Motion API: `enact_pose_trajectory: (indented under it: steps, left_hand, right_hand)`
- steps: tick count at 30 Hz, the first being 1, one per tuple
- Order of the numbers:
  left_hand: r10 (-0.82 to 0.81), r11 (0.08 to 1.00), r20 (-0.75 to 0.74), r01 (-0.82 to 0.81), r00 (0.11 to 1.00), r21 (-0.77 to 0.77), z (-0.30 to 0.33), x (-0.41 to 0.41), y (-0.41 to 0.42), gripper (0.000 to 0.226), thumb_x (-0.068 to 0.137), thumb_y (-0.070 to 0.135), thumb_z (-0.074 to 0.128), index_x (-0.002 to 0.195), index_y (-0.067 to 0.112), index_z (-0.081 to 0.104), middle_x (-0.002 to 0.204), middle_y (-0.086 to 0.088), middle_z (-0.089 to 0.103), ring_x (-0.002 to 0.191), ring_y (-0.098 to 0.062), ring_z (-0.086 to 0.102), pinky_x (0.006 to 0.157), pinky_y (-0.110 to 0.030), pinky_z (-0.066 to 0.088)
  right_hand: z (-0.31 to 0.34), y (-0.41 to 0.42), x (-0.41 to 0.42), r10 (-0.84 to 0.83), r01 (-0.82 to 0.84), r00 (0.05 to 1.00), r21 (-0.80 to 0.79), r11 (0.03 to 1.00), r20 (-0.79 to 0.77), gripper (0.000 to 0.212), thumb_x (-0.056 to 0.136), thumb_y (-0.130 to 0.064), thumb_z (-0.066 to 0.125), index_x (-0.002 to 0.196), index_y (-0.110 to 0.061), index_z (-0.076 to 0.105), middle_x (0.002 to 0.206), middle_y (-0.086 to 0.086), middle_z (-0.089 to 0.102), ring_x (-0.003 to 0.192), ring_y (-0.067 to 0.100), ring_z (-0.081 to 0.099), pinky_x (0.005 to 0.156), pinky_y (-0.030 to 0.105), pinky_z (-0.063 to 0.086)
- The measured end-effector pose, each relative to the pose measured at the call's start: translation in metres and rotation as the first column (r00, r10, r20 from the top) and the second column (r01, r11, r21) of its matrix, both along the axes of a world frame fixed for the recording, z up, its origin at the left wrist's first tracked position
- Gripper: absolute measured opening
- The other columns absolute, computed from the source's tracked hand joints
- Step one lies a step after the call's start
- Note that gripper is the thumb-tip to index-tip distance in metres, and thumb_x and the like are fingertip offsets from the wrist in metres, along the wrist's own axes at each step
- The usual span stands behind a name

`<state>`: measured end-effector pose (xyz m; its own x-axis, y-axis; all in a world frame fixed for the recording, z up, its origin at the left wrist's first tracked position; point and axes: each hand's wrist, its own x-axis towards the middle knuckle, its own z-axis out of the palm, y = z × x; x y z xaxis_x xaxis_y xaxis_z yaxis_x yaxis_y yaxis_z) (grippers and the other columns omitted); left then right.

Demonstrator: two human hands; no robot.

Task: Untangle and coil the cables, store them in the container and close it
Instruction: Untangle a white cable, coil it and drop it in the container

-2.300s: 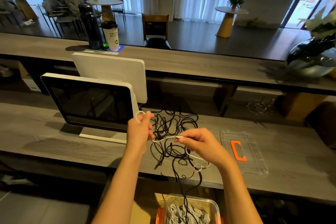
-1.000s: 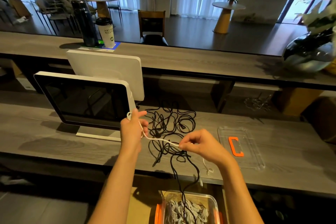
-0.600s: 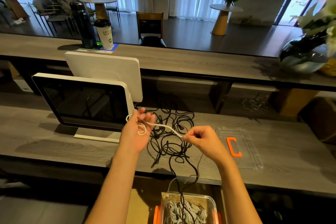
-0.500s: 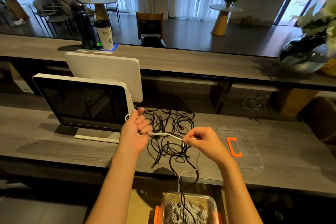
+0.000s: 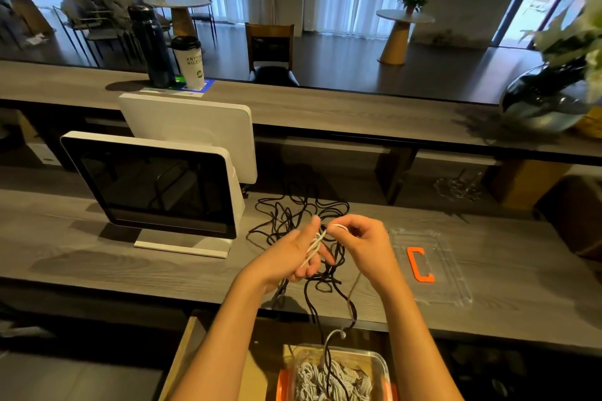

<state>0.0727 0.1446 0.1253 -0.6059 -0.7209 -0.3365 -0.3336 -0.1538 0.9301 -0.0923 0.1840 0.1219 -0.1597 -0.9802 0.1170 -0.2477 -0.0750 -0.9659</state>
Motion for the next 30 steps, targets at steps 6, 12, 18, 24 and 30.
enact_pose_trajectory:
  steps: [6, 12, 18, 24, 30]
  left_hand:
    - [-0.081, 0.992, -0.17, 0.097, 0.982, 0.085, -0.002, 0.01, -0.004, 0.045, 0.103, 0.041, 0.046, 0.063, 0.022, 0.047, 0.052, 0.006, 0.039, 0.044, -0.011, 0.035, 0.042, -0.018, 0.029]
    - [0.203, 0.971, -0.097, -0.213, 0.974, -0.107, -0.005, 0.02, -0.012, 0.041, 0.105, 0.036, 0.044, 0.074, 0.012, 0.056, 0.053, -0.002, 0.053, 0.052, -0.019, 0.059, 0.049, -0.025, 0.041]
    - [0.782, 0.607, -0.357, -0.754, 0.511, 0.251, -0.007, 0.018, -0.022, 0.041, 0.105, 0.032, 0.044, 0.098, -0.003, 0.064, 0.078, -0.02, 0.072, 0.074, -0.031, 0.075, 0.061, -0.032, 0.061]
    - [0.831, 0.397, -0.509, -0.881, 0.225, 0.258, -0.01, 0.025, -0.025, 0.041, 0.107, 0.029, 0.042, 0.106, -0.006, 0.064, 0.093, -0.022, 0.073, 0.085, -0.029, 0.075, 0.071, -0.034, 0.063]
    - [0.888, 0.357, -0.453, -0.509, -0.076, 0.783, -0.001, 0.037, -0.03, 0.037, 0.106, 0.035, 0.042, 0.09, 0.007, 0.061, 0.069, -0.003, 0.065, 0.06, -0.012, 0.068, 0.074, -0.034, 0.063]
  right_hand:
    - [-0.002, 0.002, -0.004, -0.017, 0.015, 0.999, 0.039, 0.999, 0.039, 0.007, 0.089, -0.013, 0.071, 0.086, -0.014, 0.078, 0.066, -0.01, 0.069, 0.061, -0.003, 0.059, 0.058, 0.012, 0.046]
    - [-0.008, 0.001, -0.01, -0.061, 0.063, 0.998, 0.107, 0.992, -0.026, 0.009, 0.088, -0.019, 0.073, 0.082, -0.02, 0.079, 0.065, -0.002, 0.068, 0.058, 0.004, 0.057, 0.055, 0.016, 0.047]
    - [-0.01, 0.003, -0.013, -0.045, 0.037, 0.997, 0.132, 0.99, 0.057, 0.013, 0.092, -0.018, 0.068, 0.085, -0.013, 0.078, 0.063, 0.003, 0.061, 0.053, 0.011, 0.047, 0.048, 0.019, 0.039]
    - [-0.012, 0.004, -0.009, 0.091, -0.087, 0.996, 0.167, 0.982, -0.019, 0.009, 0.089, -0.019, 0.071, 0.088, -0.023, 0.079, 0.076, 0.004, 0.072, 0.069, 0.012, 0.061, 0.067, 0.025, 0.051]
    - [-0.01, 0.007, -0.008, 0.265, -0.246, 0.961, 0.197, 0.949, -0.075, 0.012, 0.088, -0.018, 0.072, 0.092, -0.026, 0.079, 0.086, 0.005, 0.073, 0.086, 0.03, 0.065, 0.078, 0.04, 0.056]
